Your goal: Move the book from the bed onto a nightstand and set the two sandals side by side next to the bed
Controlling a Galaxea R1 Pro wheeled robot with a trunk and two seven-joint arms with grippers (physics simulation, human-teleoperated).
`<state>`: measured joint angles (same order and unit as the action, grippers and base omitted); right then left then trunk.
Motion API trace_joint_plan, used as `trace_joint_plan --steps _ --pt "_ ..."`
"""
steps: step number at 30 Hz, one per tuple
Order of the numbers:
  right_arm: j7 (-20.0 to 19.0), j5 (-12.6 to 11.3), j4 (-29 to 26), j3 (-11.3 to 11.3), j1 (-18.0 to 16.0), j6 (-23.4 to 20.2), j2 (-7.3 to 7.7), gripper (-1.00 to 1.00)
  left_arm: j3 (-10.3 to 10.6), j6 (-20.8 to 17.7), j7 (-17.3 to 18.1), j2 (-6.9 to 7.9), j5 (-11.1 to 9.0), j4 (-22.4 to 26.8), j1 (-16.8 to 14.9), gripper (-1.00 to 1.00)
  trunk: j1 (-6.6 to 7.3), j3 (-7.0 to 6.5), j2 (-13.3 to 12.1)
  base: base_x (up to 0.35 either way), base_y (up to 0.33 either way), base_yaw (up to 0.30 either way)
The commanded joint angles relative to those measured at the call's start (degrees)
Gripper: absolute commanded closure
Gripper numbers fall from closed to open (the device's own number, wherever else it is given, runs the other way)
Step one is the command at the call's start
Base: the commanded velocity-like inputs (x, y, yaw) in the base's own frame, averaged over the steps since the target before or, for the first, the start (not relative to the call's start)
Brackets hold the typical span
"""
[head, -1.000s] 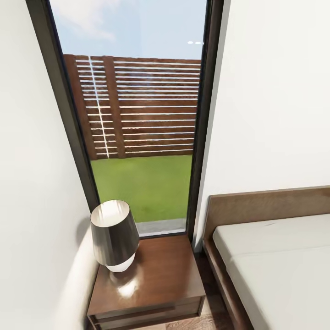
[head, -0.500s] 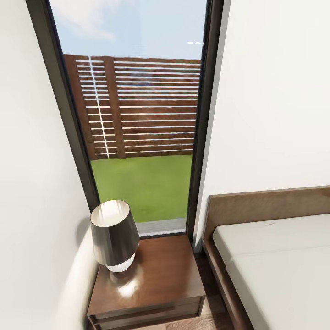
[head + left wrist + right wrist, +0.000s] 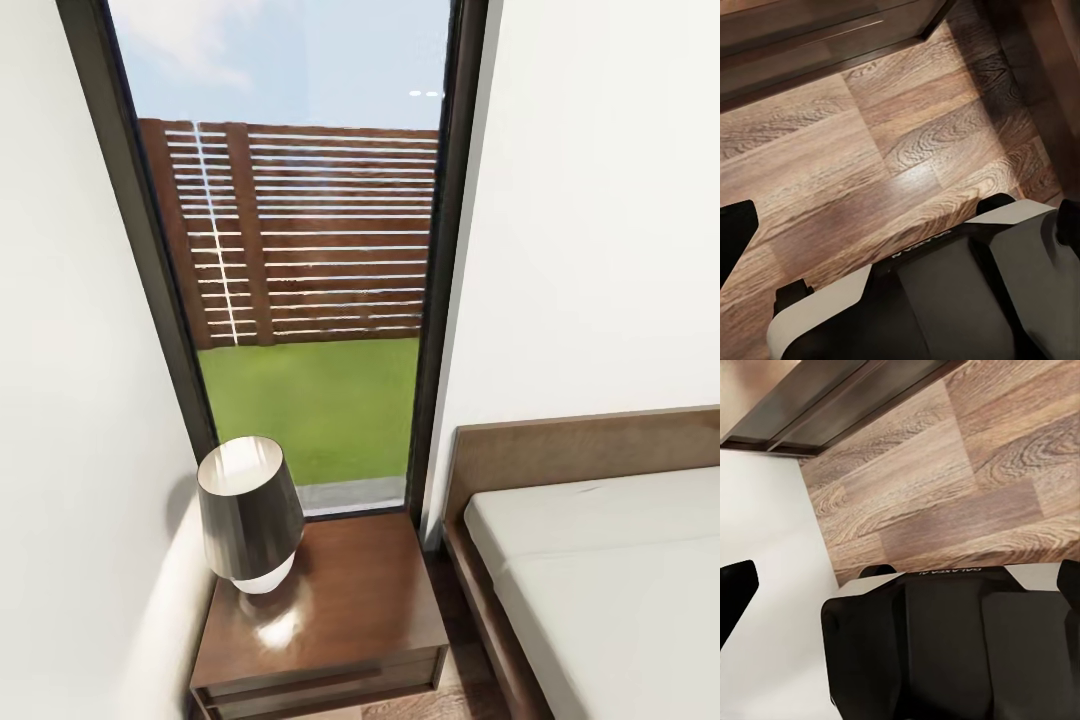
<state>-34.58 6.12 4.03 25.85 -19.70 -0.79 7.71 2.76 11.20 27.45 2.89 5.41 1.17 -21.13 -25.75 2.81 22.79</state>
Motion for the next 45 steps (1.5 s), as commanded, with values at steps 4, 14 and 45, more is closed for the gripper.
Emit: trace_joint_plan --steps 4,14,45 --pt "-0.13 0.53 0.1 0.51 -0.08 -0.09 0.04 -1.0 0.23 0.57 -0.12 0.01 0.57 -0.03 -0.05 -1.0 -0.04 0.13 0.13 0.0 0.0 -0.108" --pt "-0.14 0.56 0.1 0.51 -0.08 -0.09 0.09 -1.0 0.23 0.57 -0.12 0.01 0.57 -0.03 -0.05 -1.0 -0.04 0.13 0.13 0.0 0.0 -0.285" --pt "-0.14 0.56 0.18 0.46 -0.08 -0.09 -0.06 -1.0 0.23 0.57 -0.12 0.01 0.57 -0.03 -0.05 -1.0 -0.04 0.13 0.13 0.0 0.0 -0.3"
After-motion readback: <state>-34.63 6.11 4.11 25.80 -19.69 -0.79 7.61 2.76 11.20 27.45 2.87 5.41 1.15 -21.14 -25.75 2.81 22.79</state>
